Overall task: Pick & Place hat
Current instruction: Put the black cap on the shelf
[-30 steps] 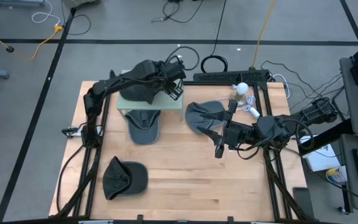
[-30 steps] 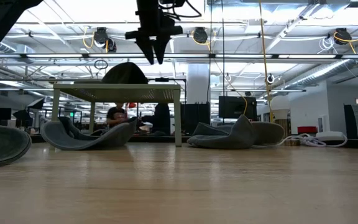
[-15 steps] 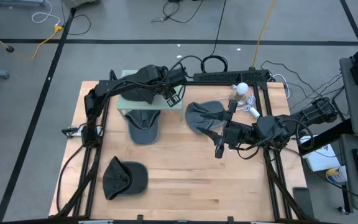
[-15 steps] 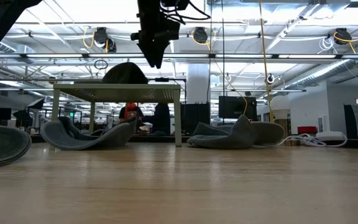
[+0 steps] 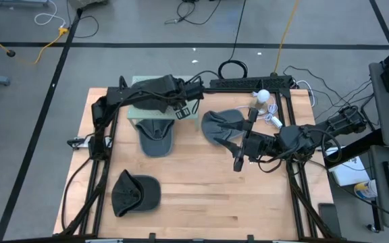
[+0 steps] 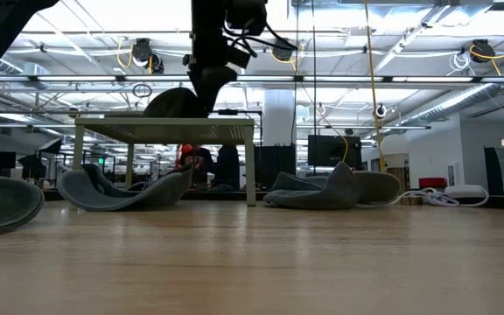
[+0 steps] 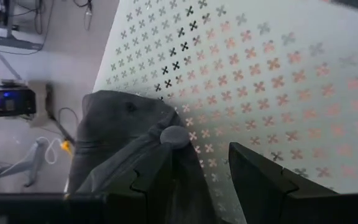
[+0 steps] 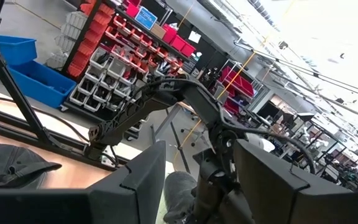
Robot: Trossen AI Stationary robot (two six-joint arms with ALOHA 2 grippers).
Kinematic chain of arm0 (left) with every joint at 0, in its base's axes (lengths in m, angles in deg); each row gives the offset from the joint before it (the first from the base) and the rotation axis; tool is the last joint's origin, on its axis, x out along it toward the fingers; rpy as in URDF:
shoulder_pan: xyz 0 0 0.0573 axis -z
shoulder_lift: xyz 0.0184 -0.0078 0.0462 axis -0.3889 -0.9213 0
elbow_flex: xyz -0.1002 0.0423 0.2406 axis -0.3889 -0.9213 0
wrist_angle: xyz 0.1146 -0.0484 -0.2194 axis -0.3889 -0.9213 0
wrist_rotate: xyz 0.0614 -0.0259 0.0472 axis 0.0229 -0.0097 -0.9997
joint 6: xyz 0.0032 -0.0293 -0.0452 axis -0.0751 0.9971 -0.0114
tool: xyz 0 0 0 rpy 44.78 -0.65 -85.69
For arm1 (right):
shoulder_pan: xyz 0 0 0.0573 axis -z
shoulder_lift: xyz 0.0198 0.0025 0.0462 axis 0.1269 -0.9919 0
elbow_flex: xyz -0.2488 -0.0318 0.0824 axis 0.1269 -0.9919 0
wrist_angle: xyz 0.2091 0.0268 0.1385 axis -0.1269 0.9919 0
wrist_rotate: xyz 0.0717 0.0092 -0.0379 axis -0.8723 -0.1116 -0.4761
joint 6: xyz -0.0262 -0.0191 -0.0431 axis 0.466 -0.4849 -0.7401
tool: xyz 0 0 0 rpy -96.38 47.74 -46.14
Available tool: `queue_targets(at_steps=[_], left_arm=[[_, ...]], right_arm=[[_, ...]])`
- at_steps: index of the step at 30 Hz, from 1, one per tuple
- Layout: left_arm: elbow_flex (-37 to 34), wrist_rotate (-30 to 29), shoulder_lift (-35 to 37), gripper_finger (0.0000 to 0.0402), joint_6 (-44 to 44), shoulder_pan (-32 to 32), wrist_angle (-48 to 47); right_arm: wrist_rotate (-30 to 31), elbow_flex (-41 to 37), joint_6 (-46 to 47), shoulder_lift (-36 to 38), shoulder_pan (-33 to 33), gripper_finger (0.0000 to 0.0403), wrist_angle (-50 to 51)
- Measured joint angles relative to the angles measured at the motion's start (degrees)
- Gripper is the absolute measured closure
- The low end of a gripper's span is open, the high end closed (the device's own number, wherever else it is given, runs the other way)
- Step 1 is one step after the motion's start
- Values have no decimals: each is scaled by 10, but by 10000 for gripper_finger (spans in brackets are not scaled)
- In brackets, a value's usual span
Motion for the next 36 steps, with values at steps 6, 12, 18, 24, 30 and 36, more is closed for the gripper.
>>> queue_targets(at_steps=[6, 12, 18, 24, 30, 36], left_arm=[[-1, -44, 0, 239, 23, 0, -26], [-1, -44, 0, 303, 25, 0, -39], [-1, -46, 0, 391, 45, 0, -53], [-1, -121, 0, 396, 22, 22, -68], [-1, -108, 0, 398, -20, 43, -90], [0, -117, 0, 398, 3, 42, -114]], right_arm=[[0, 0, 0, 0, 0, 220, -4], [0, 0, 0, 0, 0, 220, -4], [0, 0, 0, 0, 0, 220, -4], [0, 0, 0, 0, 0, 220, -4], [0, 0, -12, 0, 0, 220, -4], [0, 0, -16, 0, 0, 220, -4]])
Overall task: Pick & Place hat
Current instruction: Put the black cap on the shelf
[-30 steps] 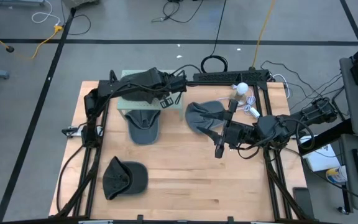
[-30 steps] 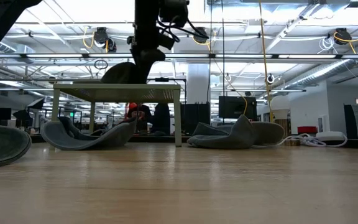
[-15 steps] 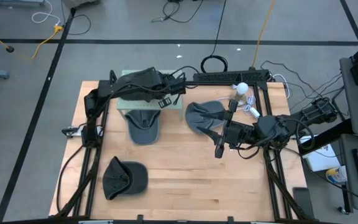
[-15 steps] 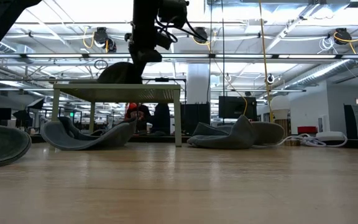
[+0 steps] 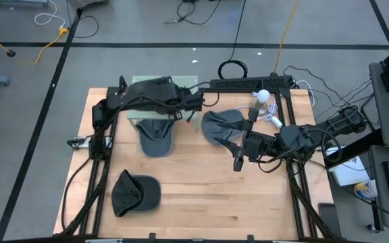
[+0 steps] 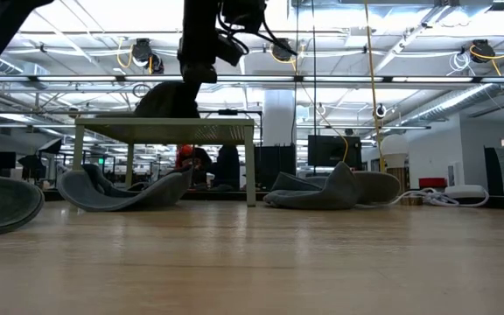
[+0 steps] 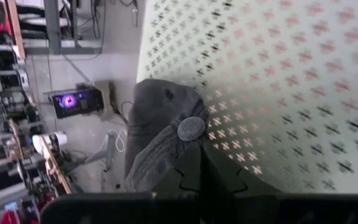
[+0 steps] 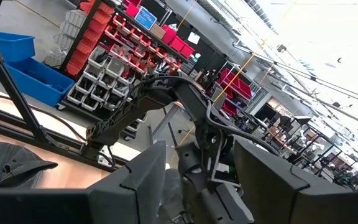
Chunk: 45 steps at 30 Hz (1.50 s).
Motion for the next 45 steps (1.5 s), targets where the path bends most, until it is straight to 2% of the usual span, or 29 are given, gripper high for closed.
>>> queue_targets(at_steps=[14, 24, 34, 45], left_arm=[[0, 7, 0, 398, 14, -7, 1], [0, 28, 0, 399, 140, -34, 1], [0, 86, 0, 399, 187, -69, 1], [0, 110, 0, 336, 163, -59, 1]], right_arm=[[0, 0, 0, 0, 0, 220, 8], [0, 0, 0, 0, 0, 220, 9], [0, 0, 0, 0, 0, 220, 9], [0, 0, -33, 0, 0, 220, 9]])
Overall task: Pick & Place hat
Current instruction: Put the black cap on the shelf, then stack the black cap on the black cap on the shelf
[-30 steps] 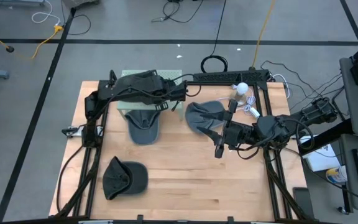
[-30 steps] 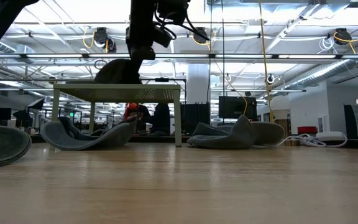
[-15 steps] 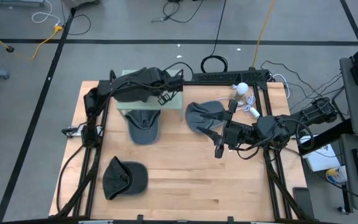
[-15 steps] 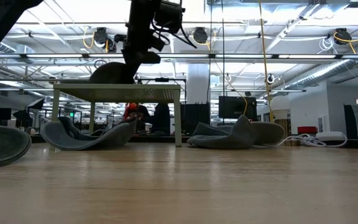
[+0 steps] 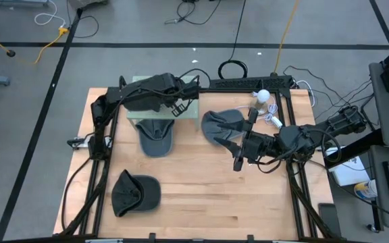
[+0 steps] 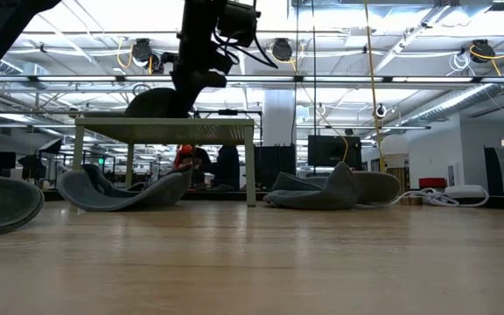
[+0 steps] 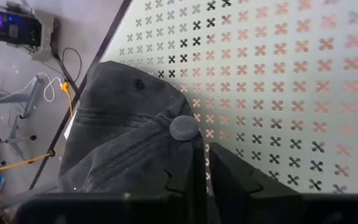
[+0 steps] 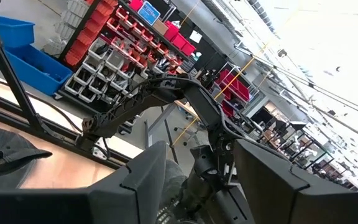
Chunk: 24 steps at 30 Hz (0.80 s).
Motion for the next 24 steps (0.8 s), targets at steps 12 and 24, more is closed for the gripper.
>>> queue_targets(at_steps=[12, 24], left_arm=[[23, -5, 0, 232, -11, 15, 2], [130, 64, 1, 213, -6, 16, 47]], right_arm=[[0, 0, -3, 0, 0, 220, 0], [58, 0, -21, 2, 0, 220, 0]])
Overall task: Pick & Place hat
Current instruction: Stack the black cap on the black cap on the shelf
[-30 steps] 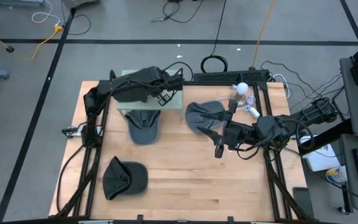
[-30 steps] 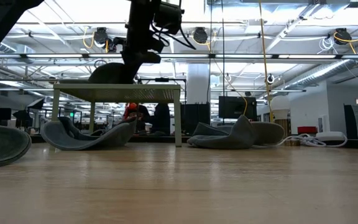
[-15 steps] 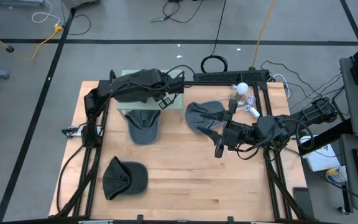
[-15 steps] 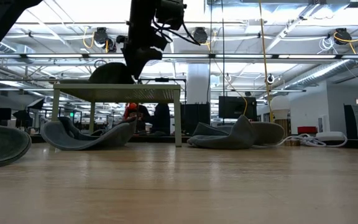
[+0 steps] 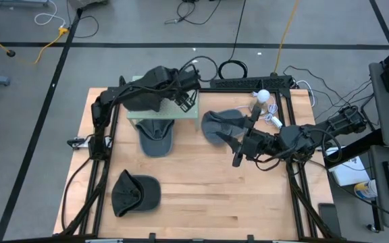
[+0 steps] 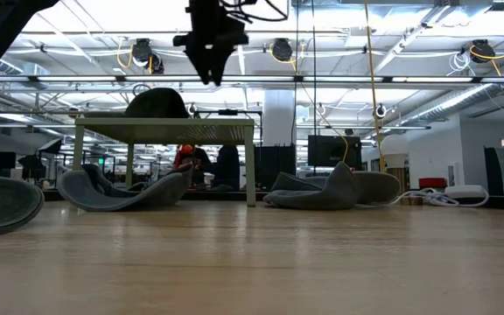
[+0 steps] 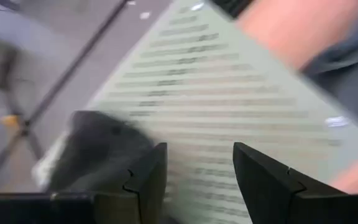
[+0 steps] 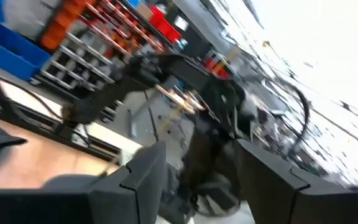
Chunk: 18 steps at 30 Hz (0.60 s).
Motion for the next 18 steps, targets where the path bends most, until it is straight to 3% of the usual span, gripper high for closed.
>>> queue_targets(at_steps=[5, 10, 18], left_arm=[[21, 118, 5, 213, 26, 0, 49], [21, 235, 21, 213, 64, -1, 100], [21, 292, 53, 213, 86, -1, 154]], right_arm=[[47, 0, 13, 0, 0, 220, 0], [51, 0, 30, 0, 0, 220, 7], [49, 0, 74, 0, -1, 220, 12]])
